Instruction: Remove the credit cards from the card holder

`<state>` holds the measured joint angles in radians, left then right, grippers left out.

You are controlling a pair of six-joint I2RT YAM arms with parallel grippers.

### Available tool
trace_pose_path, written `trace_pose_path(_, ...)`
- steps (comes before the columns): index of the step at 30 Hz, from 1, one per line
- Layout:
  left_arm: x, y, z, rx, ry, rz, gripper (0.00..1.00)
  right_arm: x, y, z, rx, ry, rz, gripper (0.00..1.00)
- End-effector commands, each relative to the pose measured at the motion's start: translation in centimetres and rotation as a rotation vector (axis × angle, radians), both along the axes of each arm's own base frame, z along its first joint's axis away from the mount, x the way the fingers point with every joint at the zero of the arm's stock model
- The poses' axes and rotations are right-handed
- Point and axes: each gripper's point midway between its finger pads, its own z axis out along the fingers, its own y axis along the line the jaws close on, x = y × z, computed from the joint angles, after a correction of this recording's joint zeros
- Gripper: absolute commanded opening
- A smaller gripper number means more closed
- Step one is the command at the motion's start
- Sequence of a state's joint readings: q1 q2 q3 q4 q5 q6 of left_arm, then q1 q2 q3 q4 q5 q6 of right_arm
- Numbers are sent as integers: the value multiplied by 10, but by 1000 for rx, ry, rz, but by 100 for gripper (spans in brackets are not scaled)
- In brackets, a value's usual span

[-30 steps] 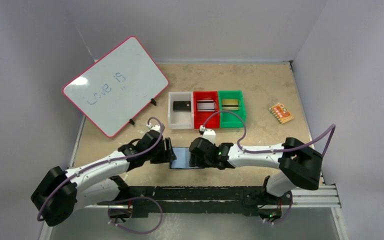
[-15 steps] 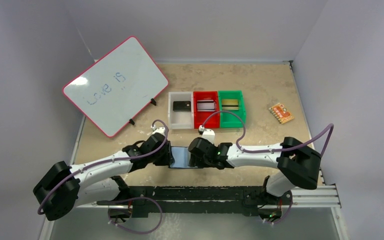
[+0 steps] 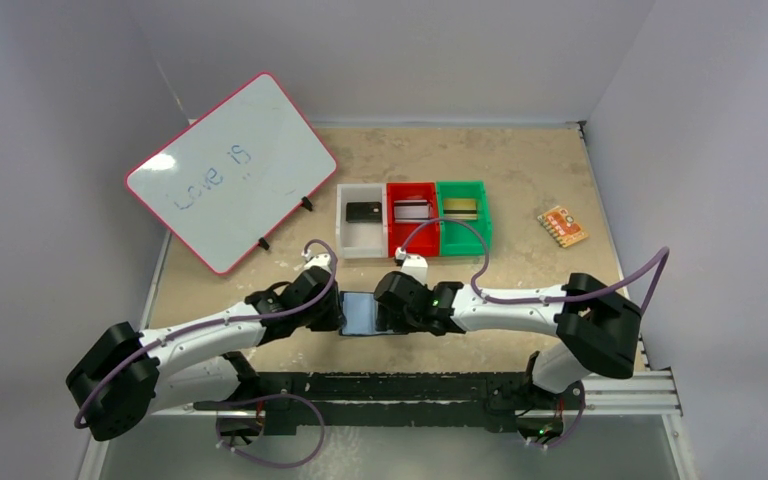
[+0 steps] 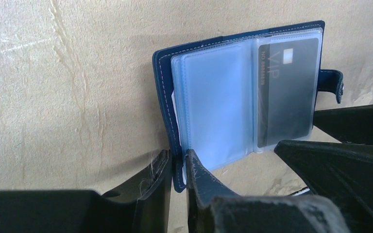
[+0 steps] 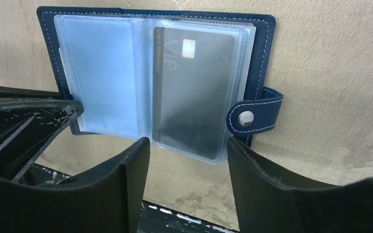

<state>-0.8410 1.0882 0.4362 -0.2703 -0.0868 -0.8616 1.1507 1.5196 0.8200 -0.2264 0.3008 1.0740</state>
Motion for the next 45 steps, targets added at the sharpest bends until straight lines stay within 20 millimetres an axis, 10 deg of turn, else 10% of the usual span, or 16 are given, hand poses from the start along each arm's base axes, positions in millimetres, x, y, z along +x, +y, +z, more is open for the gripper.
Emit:
trace_pose_path(1,10,-15,21,-68,-59,0,14,6,13,10,33,-24,6,61)
trace_pose_path(45,11,-19,27,-82,-69,-2,1,9,8,-5,-67,-9,1,76)
